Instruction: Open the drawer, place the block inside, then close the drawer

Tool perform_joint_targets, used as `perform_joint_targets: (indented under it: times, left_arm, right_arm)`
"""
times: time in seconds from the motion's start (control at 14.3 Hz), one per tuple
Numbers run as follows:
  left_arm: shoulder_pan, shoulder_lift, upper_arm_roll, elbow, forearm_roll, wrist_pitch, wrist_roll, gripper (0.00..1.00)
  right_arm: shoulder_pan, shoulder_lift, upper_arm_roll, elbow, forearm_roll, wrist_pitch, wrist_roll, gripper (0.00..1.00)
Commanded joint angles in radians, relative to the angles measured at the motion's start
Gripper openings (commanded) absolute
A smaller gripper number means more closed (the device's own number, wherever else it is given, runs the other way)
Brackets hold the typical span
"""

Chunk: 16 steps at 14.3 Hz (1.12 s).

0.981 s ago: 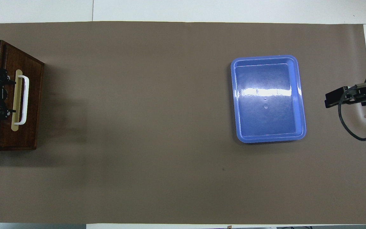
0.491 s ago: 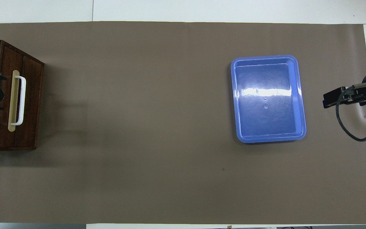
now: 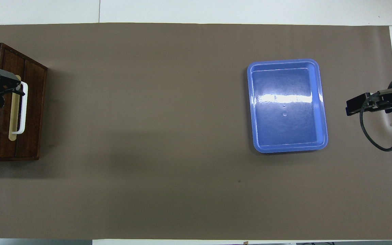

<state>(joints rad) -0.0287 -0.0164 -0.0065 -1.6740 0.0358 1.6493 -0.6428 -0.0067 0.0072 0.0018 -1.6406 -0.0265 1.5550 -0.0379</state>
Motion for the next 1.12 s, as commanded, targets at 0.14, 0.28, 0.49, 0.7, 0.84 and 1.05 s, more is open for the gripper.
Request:
perform_joint_targets:
  times: [0.14,0.28,0.49,0.7,0.84,1.05]
  left_arm:
    - [-0.024,-0.019,0.019,-0.026,-0.03,-0.031,0.372,1.0]
    - [-0.02,-0.017,0.01,-0.02,-0.06,-0.057,0.442,1.0]
    - [-0.014,-0.01,-0.009,0.042,-0.057,-0.13,0.503,1.0]
    - [-0.008,-0.016,-0.012,0.042,-0.051,-0.118,0.615,1.0]
    - [-0.011,-0.019,-0.012,0.03,-0.056,-0.106,0.615,1.0]
    - [-0.01,-0.017,-0.012,0.036,-0.056,-0.1,0.617,1.0]
  right_arm:
    - [-0.015,0.0,0.007,0.01,-0.012,-0.01,0.004,1.0]
    - [-0.016,0.0,0.007,0.01,-0.012,-0.01,0.004,1.0]
    - [-0.018,0.0,0.007,0.01,-0.012,-0.01,0.004,1.0]
    - [-0.018,0.0,0.007,0.01,-0.012,-0.01,0.004,1.0]
    - [-0.018,0.0,0.007,0.01,-0.012,-0.01,0.004,1.0]
    - [-0.018,0.0,0.007,0.01,-0.012,-0.01,0.004,1.0]
